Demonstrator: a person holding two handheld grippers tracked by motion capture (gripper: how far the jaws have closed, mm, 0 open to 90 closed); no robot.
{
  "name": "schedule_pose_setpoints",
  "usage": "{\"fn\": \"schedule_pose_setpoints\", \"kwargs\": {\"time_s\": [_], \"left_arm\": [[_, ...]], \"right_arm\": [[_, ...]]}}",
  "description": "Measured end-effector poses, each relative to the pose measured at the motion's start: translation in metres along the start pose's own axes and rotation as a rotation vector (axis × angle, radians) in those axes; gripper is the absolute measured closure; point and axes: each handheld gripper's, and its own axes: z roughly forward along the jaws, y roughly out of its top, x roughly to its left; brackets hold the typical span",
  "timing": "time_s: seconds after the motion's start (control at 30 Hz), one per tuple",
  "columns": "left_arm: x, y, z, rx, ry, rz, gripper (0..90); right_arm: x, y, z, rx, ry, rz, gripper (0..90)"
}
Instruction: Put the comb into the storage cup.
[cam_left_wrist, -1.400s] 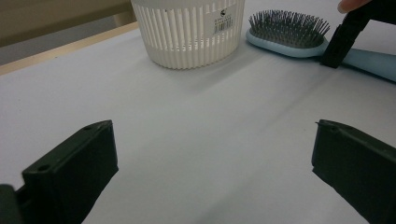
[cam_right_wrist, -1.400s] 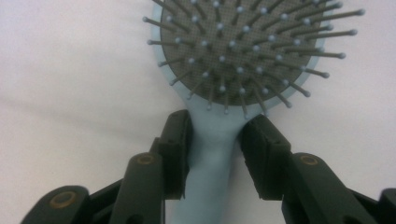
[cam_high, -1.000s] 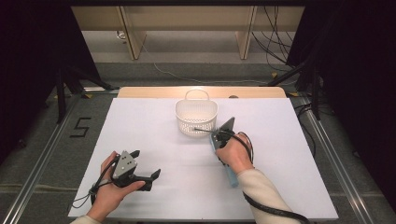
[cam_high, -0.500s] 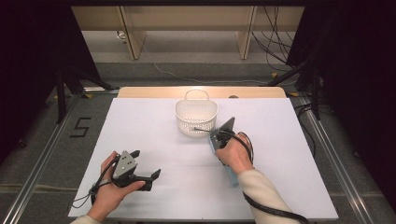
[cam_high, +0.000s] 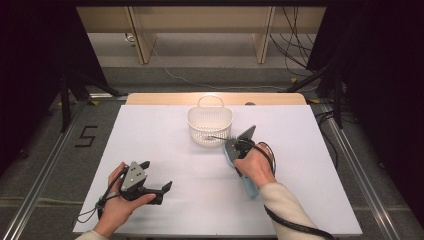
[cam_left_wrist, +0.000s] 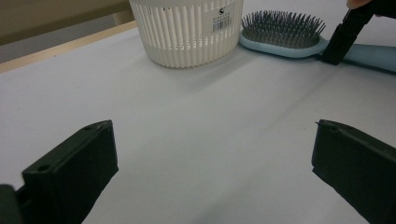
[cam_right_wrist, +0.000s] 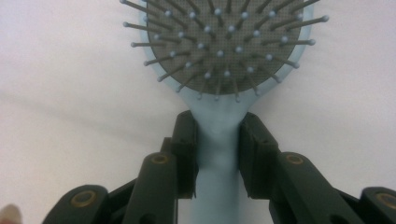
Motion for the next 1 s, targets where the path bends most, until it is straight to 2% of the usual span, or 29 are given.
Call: {"fn": "schedule_pose_setpoints", "kwargs": {"time_s": [0.3,0.77,1.0], "left_arm": [[0.0,0.0,0.0,-0.001,0.001,0.0,0.0],[0.0,0.0,0.0,-0.001,0.001,-0.001,0.0],[0.0,-0.001,0.0,-0.001,0.0,-0.001,0.0]], "right_arm": [[-0.006,-0.004,-0.001,-0.025,0.04,0.004,70.6],[-0.015,-0.014,-0.004,-0.114,0.115,0.001,70.6],[-0.018,-0.017,-0.009,-0.145,0.126,0.002,70.7]]}}
